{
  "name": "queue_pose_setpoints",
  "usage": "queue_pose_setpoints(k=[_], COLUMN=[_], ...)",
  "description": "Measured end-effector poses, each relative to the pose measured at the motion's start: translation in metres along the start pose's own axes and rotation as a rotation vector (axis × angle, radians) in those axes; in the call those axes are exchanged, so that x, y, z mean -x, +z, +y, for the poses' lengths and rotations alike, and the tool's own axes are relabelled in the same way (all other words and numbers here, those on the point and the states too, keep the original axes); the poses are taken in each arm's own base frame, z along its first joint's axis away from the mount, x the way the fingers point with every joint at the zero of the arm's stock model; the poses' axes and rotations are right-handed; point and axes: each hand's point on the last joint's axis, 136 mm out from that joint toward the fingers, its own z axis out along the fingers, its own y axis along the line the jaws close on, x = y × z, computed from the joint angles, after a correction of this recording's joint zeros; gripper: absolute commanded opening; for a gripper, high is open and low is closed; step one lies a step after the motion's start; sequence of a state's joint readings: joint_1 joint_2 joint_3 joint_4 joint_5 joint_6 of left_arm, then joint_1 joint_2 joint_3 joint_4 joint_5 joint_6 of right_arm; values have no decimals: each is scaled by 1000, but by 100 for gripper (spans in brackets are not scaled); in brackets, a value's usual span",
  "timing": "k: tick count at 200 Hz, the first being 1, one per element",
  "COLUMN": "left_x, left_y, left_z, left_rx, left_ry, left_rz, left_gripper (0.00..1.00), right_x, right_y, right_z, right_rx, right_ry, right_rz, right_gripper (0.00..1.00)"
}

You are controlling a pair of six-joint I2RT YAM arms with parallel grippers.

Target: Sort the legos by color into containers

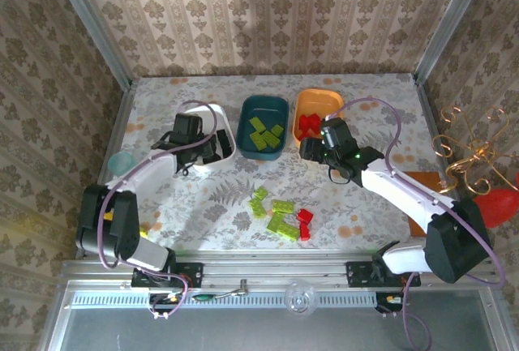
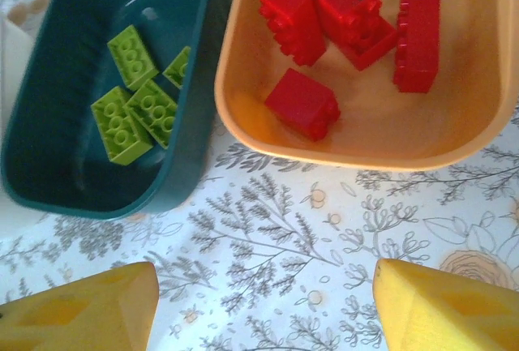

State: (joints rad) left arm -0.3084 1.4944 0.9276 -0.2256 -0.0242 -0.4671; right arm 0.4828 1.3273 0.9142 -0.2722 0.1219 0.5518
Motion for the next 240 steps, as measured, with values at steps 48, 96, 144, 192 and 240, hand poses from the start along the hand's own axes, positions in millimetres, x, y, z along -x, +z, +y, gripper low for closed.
queue_pose_setpoints(k=[48,96,144,192,240], left_x=[15,24,-44,-77,-84], left_y=[-13,-94,-122,-131,-135], left_z=[-16,-68,-77,-51,-41], left_rx=[-81,-281,-377,-363,-349], left_ry=[-12,39,81,32,7], left_rz=[-33,-209,-194,-197,-197], left_gripper=[77,100,100,100,100], right_x=[-38,-107,-155,-160,-175], right_y=[-7,8,26,55,75], right_z=[43,87,123,134,116], right_rx=[133,222,234,186,108], right_ry=[-114,-293,-455,-514,-545], right_rz=[100,291,410,426,478], right_gripper=[71,71,71,70,55])
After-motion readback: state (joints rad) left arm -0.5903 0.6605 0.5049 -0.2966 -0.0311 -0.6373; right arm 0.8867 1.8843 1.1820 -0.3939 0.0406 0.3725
